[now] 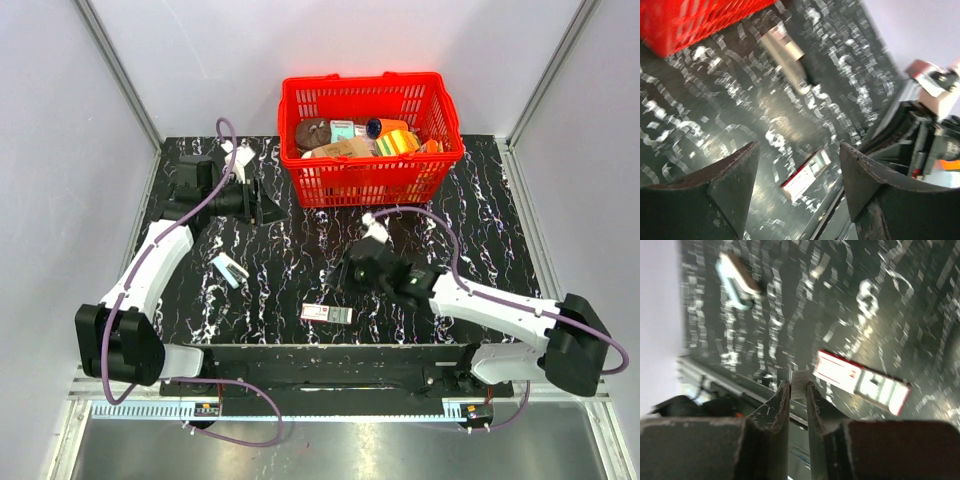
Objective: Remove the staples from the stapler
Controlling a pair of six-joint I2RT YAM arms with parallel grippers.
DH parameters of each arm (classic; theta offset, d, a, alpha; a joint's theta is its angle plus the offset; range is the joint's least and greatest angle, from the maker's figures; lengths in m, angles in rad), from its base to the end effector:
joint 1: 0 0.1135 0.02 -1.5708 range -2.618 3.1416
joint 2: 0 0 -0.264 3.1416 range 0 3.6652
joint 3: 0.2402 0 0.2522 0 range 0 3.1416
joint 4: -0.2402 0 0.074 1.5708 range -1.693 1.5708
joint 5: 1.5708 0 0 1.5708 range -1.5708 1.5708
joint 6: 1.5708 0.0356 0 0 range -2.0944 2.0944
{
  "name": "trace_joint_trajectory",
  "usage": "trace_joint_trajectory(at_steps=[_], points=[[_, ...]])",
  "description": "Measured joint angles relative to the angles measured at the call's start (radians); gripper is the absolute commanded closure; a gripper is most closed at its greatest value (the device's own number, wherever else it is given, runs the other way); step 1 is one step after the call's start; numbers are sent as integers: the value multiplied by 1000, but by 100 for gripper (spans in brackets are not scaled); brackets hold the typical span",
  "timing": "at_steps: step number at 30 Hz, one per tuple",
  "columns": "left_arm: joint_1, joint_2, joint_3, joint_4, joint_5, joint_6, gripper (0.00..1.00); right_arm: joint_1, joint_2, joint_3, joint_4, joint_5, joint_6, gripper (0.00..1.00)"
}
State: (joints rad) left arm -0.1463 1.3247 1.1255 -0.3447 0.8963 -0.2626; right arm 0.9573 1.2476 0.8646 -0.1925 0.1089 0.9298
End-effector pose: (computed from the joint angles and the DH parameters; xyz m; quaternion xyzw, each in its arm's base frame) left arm 0.2829 -0.0698 0.3301 0.1669 0.7961 -0.4594 0.3568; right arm 0.1630 0.2247 0.2684 0.0139 0.8777 0.3579 0.3185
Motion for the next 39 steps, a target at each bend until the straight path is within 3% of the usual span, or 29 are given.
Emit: trace_joint_trajectory(at_steps=[5,13,39], points=[[-26,5,-13,-146,-185,206,32,129,119,19,-203,156,114,99],[-136,-63,-104,-221,-357,408,32,219,431,236,-481,284,211,99],[-167,-75,-134,-241,-407,476,34,236,433,203,-545,289,288,91]])
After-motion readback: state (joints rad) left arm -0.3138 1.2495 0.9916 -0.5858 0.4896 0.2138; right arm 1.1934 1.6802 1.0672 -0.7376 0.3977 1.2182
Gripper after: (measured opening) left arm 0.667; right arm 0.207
